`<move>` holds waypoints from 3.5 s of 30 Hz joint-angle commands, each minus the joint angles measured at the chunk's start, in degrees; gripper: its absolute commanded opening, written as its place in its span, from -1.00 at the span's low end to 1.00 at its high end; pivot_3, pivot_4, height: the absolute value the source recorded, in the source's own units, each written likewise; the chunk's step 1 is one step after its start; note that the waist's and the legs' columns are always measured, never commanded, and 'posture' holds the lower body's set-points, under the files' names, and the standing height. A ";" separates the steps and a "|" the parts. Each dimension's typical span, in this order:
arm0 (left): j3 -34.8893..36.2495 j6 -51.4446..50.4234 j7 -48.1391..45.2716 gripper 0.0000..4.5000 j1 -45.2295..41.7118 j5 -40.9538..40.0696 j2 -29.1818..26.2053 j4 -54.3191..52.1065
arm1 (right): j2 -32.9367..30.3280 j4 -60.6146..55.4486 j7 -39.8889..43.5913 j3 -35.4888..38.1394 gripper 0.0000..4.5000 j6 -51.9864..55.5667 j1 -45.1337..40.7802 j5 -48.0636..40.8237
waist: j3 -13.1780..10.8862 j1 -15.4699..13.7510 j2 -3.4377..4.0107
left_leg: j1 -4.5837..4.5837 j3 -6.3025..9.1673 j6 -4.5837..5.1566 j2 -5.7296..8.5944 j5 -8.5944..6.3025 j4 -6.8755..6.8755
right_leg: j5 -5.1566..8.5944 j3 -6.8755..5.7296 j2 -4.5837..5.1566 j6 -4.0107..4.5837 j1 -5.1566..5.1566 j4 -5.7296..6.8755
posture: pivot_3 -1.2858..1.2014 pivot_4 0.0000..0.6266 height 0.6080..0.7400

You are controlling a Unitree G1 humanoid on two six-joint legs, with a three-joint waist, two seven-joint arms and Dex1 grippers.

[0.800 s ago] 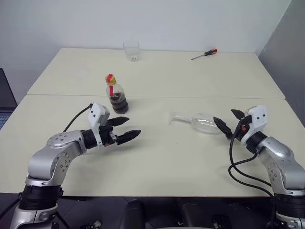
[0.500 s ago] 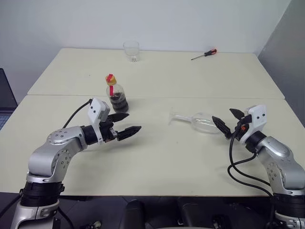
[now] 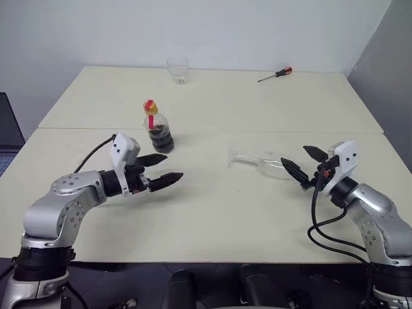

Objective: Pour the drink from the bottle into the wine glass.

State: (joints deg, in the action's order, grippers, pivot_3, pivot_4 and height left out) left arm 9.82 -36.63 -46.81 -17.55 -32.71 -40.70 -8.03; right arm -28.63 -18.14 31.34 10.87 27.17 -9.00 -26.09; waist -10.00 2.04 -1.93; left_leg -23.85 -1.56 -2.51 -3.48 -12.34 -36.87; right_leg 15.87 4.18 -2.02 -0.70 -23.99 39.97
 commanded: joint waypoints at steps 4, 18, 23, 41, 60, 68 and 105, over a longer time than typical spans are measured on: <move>-0.47 10.52 12.92 1.00 -4.10 9.51 9.51 8.71 | 1.10 -6.34 -0.95 -4.50 0.99 4.98 -8.90 -2.69 | 0.00 -0.02 -0.02 | -0.04 0.00 0.00 -0.02 0.00 -0.04 | -0.02 0.02 -0.05 -0.02 -0.01 0.00 | 0.03 -0.52 1.00; 0.03 18.43 27.99 1.00 -1.60 18.06 19.42 9.63 | -0.84 -10.76 2.00 -11.90 0.99 10.04 -9.30 -2.25 | 0.03 -0.14 -0.06 | -0.07 0.07 0.00 -0.03 0.00 -0.07 | -0.04 0.00 -0.03 -0.04 0.01 -0.01 | 0.03 -0.52 1.00; -0.89 19.11 30.68 1.00 -3.95 20.13 20.92 12.59 | -0.60 -10.74 1.90 -14.89 0.99 10.45 -9.84 -1.39 | 0.03 -0.24 -0.08 | -0.08 0.10 0.00 -0.02 0.00 -0.07 | -0.04 -0.03 -0.06 -0.04 0.02 -0.01 | 0.03 -0.52 1.00; -2.20 31.95 34.07 1.00 -19.27 26.66 22.14 37.86 | 0.40 -9.19 1.83 -18.00 0.99 10.60 -11.92 0.33 | 0.04 -0.24 -0.09 | -0.10 0.08 0.00 0.01 0.00 -0.07 | -0.05 -0.05 -0.06 -0.06 0.03 -0.04 | 0.03 -0.52 1.00; -2.71 42.58 31.26 -0.15 -24.29 27.68 22.56 49.28 | -0.49 -9.69 1.03 -17.11 1.00 9.98 -11.36 0.93 | 0.03 -0.23 -0.10 | -0.14 0.07 0.00 0.02 0.00 -0.06 | -0.06 -0.08 -0.06 -0.08 0.02 -0.06 | 0.03 -0.52 1.00; -5.88 34.32 22.80 -0.15 -21.02 24.65 23.65 35.69 | 3.17 -8.16 -4.62 -8.93 1.00 17.86 -19.97 -5.50 | 0.02 -0.23 -0.11 | -0.16 0.06 -0.01 0.01 0.00 -0.06 | -0.06 -0.07 -0.06 -0.08 0.00 -0.05 | 0.03 -0.52 1.00; -19.36 22.08 21.72 -0.19 -11.10 29.27 30.69 10.37 | 15.32 -0.34 -16.82 -13.65 1.00 33.91 -37.16 -5.23 | 0.02 -0.05 -0.10 | -0.28 0.12 0.01 -0.04 0.00 -0.04 | -0.08 -0.06 -0.12 -0.05 -0.11 -0.08 | 0.03 -0.52 1.00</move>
State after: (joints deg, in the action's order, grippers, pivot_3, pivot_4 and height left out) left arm -9.36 -16.61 -24.74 -27.84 -3.68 -9.98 6.13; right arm -13.47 -18.11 14.19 -3.39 62.73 -44.59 -31.82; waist -9.98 2.00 -2.03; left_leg -24.14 -1.44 -2.51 -3.52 -12.35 -36.91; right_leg 15.80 4.12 -2.14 -0.75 -24.10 39.89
